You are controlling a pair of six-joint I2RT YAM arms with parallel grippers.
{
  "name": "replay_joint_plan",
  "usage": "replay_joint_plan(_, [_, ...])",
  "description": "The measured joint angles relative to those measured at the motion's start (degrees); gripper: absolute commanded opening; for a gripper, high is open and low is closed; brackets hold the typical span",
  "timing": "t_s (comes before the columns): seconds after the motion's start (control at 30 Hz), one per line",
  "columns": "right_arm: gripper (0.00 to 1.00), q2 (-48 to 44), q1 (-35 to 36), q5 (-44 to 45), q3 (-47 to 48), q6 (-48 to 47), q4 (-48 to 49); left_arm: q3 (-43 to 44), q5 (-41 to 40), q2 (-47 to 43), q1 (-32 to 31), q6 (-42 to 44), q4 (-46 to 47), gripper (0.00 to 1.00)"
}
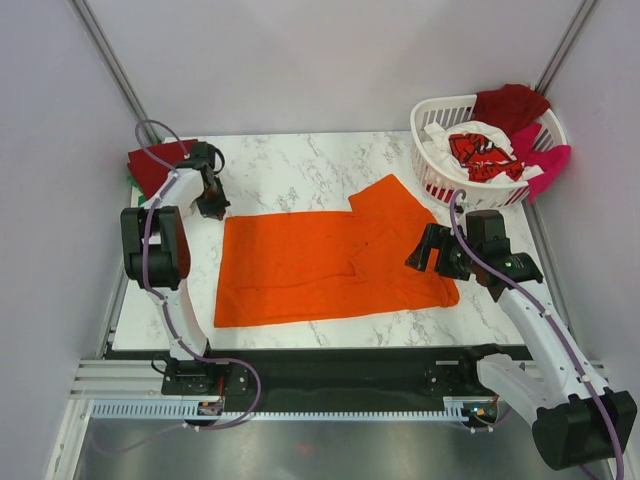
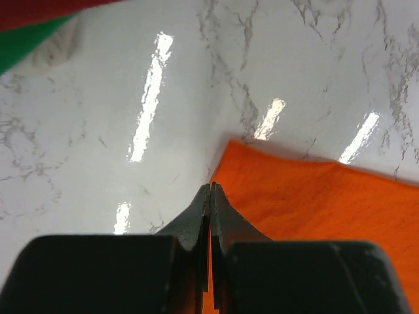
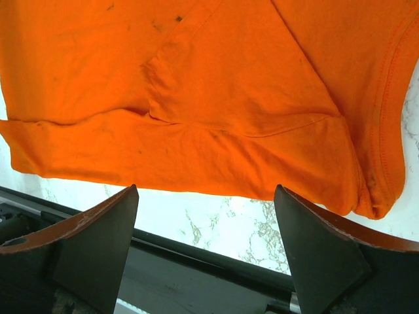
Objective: Fold and stack the t-shirts
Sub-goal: Fold the tshirt
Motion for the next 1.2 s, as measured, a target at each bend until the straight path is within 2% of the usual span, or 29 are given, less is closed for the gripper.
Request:
replay_joint_plan(0.1, [0.93,0.1,0.0,0.0,-0.3,0.0,0.4,0.8,-0.5,-0.9,1.1,0.7,-0.5,0.05])
replay_joint_plan(0.13, [0.93,0.1,0.0,0.0,-0.4,0.0,0.4,1.1,-0.6,-1.1,1.4,1.1,-0.6,0.13])
replay_joint_plan(0.17, [0.93,0.1,0.0,0.0,-0.6,0.0,0.5,1.3,-0.6,-1.1,1.6,1.5,-0.7,0.44])
replay_joint_plan(0.2, [0.93,0.1,0.0,0.0,-0.6,0.0,0.6,1.5,-0.6,-1.2,1.6,2.0,-0.7,0.54])
replay_joint_plan(0.27, [0.93,0.2,0.0,0.0,-0.9,0.0,0.7,1.7,0.1,-1.2,1.6,2.5,-0.7,0.67])
replay_joint_plan(0.43, [0.93,0.3,0.0,0.0,-1.2,0.0,0.7,1.7,3.0,-0.8,1.4,3.1,-0.6,0.73])
replay_joint_plan(0.63, [0.93,0.4,0.0,0.0,-1.3,0.0,0.8,1.7,5.8,2.0,1.4,3.3,0.7,0.63])
replay_joint_plan(0.77, [0.93,0.4,0.0,0.0,-1.4,0.0,1.3,1.8,6.9,4.7,1.4,3.5,0.7,0.51])
replay_joint_plan(0.9, [0.93,0.6,0.0,0.0,-1.8,0.0,2.0,2.6,7.1,5.7,1.2,3.6,1.2,0.49])
replay_joint_plan(1.0, [0.94,0.9,0.0,0.0,-2.0,0.0,2.0,2.7,6.7,5.9,1.0,3.7,1.3,0.4])
replay_joint_plan(1.07, [0.93,0.9,0.0,0.0,-2.2,0.0,2.0,3.1,6.3,6.3,0.9,3.9,1.0,0.2])
replay_joint_plan(1.1, [0.93,0.9,0.0,0.0,-2.2,0.0,2.0,3.3,6.2,6.5,1.0,4.1,1.0,0.05])
replay_joint_plan(1.2, [0.94,1.0,0.0,0.0,-2.2,0.0,2.2,3.8,6.9,6.8,0.7,4.4,1.3,0.02])
